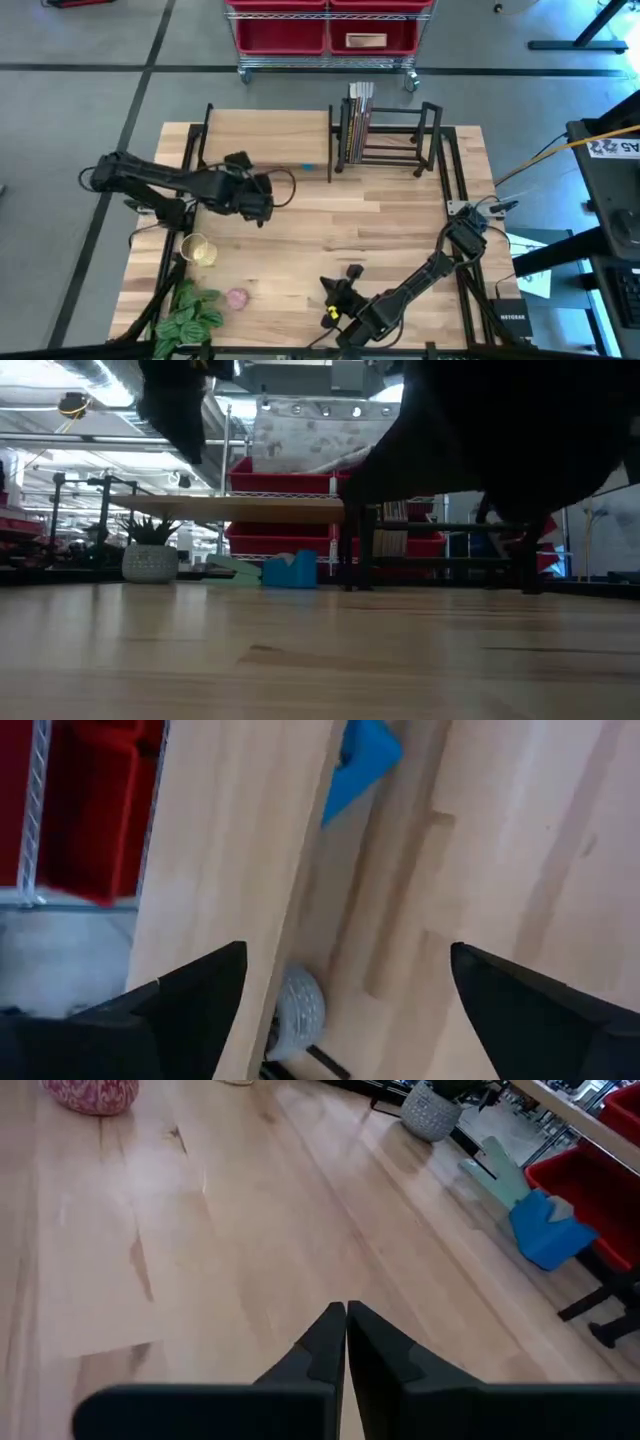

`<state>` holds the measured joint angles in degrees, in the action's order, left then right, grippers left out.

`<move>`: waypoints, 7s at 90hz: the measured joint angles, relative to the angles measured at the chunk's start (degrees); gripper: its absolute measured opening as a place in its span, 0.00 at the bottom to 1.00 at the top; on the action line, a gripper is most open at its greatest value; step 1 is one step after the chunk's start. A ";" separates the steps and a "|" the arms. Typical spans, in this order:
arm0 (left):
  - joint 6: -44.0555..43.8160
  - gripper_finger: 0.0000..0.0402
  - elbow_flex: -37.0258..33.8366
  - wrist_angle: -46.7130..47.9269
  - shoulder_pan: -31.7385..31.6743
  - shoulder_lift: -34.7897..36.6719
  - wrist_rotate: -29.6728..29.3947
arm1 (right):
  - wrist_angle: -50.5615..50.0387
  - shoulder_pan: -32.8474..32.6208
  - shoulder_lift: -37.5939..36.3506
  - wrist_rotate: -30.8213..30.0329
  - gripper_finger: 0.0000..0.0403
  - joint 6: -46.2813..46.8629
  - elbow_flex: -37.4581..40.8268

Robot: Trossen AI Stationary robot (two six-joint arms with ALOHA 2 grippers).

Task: Stock shelves
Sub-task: Move the shelf to the center, then remove the blue tape dispenser from under the shelf

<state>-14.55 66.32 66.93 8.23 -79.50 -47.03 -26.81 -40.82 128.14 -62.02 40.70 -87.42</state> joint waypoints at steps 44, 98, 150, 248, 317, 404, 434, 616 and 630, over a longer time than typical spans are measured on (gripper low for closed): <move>7.04 0.84 -21.94 -28.45 -4.26 -0.04 -14.41 | 0.42 1.06 0.46 1.61 0.00 -0.01 0.00; 21.75 0.84 -32.34 -52.26 -12.32 0.11 -17.62 | 3.19 3.04 0.48 5.73 0.00 -1.51 0.00; 24.08 0.84 -32.44 -53.49 -7.61 -0.04 -18.20 | 3.20 2.99 0.48 6.14 0.00 -1.62 0.00; 4.54 0.84 -28.03 -34.77 1.00 -0.11 -20.25 | 3.20 2.97 0.48 6.10 0.00 -1.76 0.00; 10.22 0.84 -12.21 -29.98 -1.58 8.59 7.47 | 3.21 3.08 0.48 5.59 0.00 -2.18 0.00; -1.70 0.75 -12.25 -32.29 -37.20 6.24 22.59 | 3.53 3.02 0.48 5.62 0.00 -2.11 0.00; -7.63 0.75 -12.19 -27.59 -30.37 6.87 26.60 | 3.66 2.97 0.48 5.70 0.00 -2.08 0.00; -19.76 0.75 10.87 -10.81 16.82 13.92 1.53 | -0.92 15.31 -22.78 7.12 0.05 -50.61 -11.43; -23.35 0.75 10.87 -5.47 20.59 20.03 -5.92 | -2.18 31.51 -23.09 25.98 0.13 -57.89 -19.89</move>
<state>-37.90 77.19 61.46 28.82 -59.47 -52.94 -28.99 -9.31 105.05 -36.03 -17.19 -107.31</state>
